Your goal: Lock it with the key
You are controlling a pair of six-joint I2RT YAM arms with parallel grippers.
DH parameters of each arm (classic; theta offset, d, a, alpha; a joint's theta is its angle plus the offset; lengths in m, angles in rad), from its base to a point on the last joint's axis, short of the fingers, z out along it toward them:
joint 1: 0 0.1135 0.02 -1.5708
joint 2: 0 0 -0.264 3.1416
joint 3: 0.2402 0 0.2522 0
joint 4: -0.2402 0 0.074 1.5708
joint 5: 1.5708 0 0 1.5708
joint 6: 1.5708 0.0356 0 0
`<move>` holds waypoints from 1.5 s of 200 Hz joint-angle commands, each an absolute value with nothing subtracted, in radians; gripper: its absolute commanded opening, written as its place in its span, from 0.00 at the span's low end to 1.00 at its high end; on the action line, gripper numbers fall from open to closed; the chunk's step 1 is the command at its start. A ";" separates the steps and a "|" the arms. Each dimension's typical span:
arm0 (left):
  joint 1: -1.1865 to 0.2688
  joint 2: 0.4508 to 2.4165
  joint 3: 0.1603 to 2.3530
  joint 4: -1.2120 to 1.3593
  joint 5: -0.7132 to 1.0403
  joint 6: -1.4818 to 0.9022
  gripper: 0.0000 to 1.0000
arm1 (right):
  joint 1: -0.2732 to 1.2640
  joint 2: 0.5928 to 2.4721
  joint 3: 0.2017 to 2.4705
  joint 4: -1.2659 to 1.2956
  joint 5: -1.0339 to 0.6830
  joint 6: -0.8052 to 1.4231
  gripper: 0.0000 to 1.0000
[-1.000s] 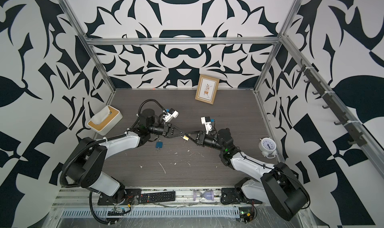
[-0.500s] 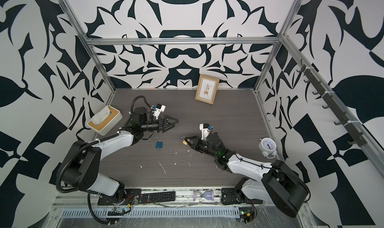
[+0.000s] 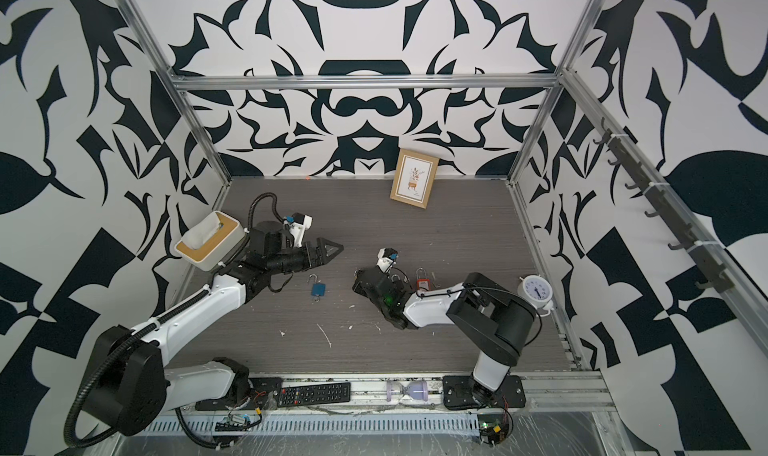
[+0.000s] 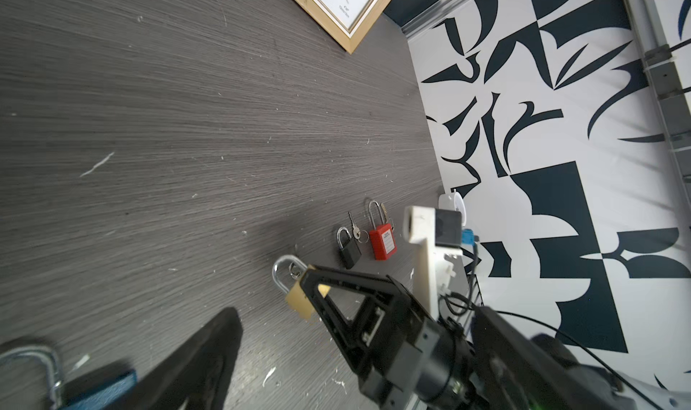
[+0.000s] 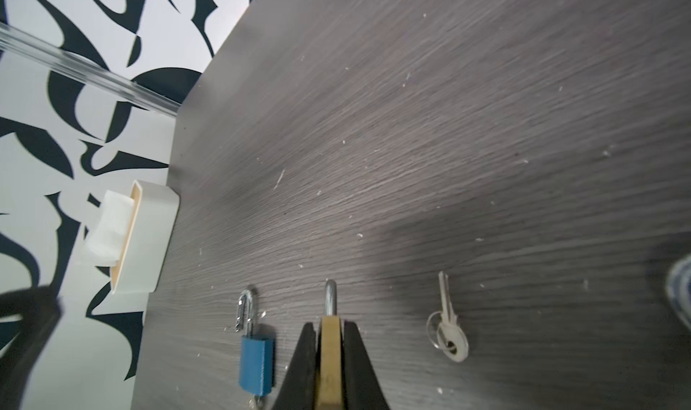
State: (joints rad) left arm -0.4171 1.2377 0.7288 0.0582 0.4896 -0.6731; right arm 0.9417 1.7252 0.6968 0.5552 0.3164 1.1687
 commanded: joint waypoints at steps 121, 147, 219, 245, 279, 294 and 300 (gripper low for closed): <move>-0.413 1.207 0.687 0.028 0.453 -0.629 0.99 | 0.965 1.808 0.675 0.591 0.373 1.326 0.21; -0.413 1.217 0.700 0.000 0.425 -0.624 0.99 | 0.965 1.784 0.675 0.563 0.381 1.315 0.24; -0.414 1.243 0.720 -0.055 0.398 -0.593 0.99 | 0.966 1.686 0.662 0.503 0.377 1.285 0.33; -0.415 1.266 0.765 -0.217 0.275 -0.534 1.00 | 0.965 1.582 0.647 0.464 0.376 1.143 0.35; -0.416 1.244 0.734 -0.291 0.160 -0.533 0.98 | 0.965 1.462 0.738 0.226 0.329 0.871 0.37; -0.430 1.251 0.721 -0.311 0.125 -0.534 0.98 | 0.965 1.444 0.754 0.192 0.283 0.799 0.37; -0.438 1.256 0.720 -0.318 0.107 -0.534 0.97 | 0.965 1.436 0.748 0.198 0.268 0.789 0.37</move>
